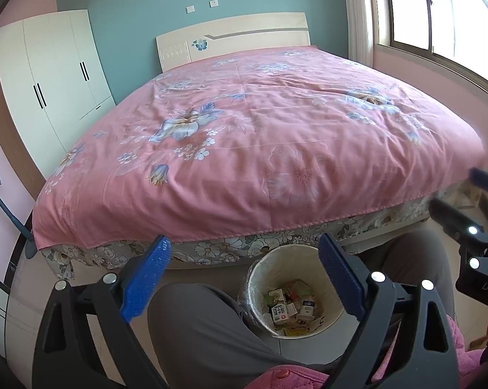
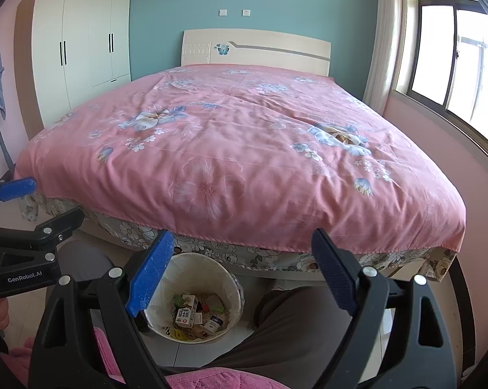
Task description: Collect trash
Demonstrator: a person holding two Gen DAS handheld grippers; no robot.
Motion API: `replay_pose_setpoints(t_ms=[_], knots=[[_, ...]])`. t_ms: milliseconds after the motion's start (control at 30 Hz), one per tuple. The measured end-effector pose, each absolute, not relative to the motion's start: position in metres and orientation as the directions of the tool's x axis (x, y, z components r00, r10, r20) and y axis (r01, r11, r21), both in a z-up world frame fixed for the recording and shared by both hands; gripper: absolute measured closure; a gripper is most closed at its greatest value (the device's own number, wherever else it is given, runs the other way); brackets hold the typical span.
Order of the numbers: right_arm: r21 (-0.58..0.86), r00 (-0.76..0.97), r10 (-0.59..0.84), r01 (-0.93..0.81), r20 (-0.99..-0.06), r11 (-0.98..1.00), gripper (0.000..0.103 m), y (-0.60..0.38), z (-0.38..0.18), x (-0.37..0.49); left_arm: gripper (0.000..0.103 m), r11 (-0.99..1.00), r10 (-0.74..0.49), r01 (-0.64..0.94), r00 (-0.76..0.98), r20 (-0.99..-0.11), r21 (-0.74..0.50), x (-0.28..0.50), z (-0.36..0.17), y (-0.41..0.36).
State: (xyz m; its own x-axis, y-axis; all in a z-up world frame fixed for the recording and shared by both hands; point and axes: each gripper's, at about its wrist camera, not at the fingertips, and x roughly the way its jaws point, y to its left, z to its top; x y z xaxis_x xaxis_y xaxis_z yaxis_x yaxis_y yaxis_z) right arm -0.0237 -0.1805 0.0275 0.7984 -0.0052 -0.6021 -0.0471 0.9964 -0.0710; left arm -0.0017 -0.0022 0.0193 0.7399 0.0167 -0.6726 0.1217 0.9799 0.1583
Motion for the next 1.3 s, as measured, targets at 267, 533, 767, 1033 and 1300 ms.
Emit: replay_pose_setpoints(t_ms=[267,533,767,1033,1300], knots=[[-0.062,0.796,0.003,-0.05,-0.606,0.997,0.018,-0.1831,0.0251,-0.0242,0.009,0.98,0.016,0.122,0.74,-0.672,0.158,-0.0016,0.0191,-0.0019],[-0.064,0.795,0.0,-0.049,-0.607,0.997,0.018,-0.1822,0.0249,-0.0244,0.009,0.98,0.013,0.123,0.735,-0.678,0.153,-0.0017,0.0182,-0.0039],[-0.065,0.793,0.001,-0.051,-0.609,0.997,0.018,-0.1828,0.0235,-0.025,0.009,0.98,0.014,0.123,0.736,-0.677,0.154,-0.002,0.0178,-0.0049],[-0.064,0.791,0.004,-0.054,-0.612,0.996,0.018,-0.1825,0.022,-0.0252,0.009,0.981,0.012,0.124,0.732,-0.681,0.15,-0.0028,0.0162,-0.0057],[-0.065,0.788,0.006,-0.058,-0.616,0.996,0.018,-0.1827,0.0188,-0.0257,0.009,0.981,0.012,0.123,0.732,-0.681,0.149,-0.0034,0.015,-0.006]])
